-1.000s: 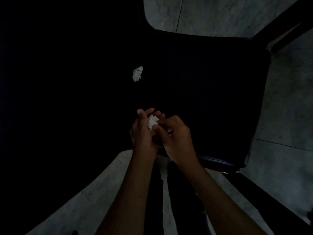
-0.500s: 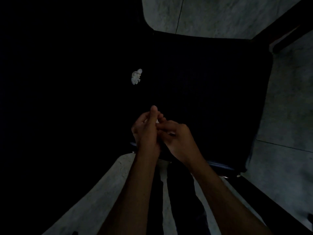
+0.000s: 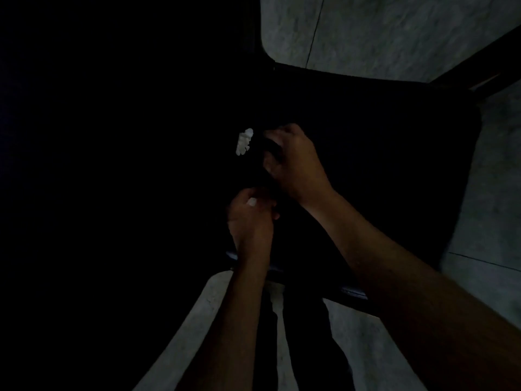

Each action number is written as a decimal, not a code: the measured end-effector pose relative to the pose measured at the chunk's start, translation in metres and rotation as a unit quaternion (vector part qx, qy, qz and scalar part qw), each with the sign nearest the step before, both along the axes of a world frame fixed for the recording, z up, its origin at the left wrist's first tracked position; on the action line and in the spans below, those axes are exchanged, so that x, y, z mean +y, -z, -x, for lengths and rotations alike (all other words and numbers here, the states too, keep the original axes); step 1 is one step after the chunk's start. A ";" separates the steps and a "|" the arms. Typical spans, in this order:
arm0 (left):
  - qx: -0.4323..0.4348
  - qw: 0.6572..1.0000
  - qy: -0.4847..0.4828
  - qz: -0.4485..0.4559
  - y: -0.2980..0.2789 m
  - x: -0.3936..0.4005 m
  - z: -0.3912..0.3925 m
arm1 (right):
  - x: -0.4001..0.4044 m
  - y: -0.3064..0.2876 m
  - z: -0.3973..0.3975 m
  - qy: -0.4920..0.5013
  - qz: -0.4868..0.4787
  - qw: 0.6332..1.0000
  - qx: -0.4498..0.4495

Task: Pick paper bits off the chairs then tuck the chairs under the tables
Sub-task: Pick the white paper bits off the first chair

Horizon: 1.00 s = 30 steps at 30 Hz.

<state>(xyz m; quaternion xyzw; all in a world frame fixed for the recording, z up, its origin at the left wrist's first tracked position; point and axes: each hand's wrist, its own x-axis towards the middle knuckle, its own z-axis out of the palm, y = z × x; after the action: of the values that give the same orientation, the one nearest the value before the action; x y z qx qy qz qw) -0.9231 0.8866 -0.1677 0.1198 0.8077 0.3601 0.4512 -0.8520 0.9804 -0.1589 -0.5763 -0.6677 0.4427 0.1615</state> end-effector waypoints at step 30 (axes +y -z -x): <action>-0.268 0.931 -0.215 -0.125 -0.021 -0.011 -0.008 | -0.073 0.001 -0.050 0.266 0.185 0.939 0.120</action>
<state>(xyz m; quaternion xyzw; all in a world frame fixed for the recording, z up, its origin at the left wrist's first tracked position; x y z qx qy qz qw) -0.9153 0.8760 -0.1470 -0.1021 0.6119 0.5651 0.5439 -0.8021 0.9076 -0.1595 -0.6948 -0.3723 0.5654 0.2428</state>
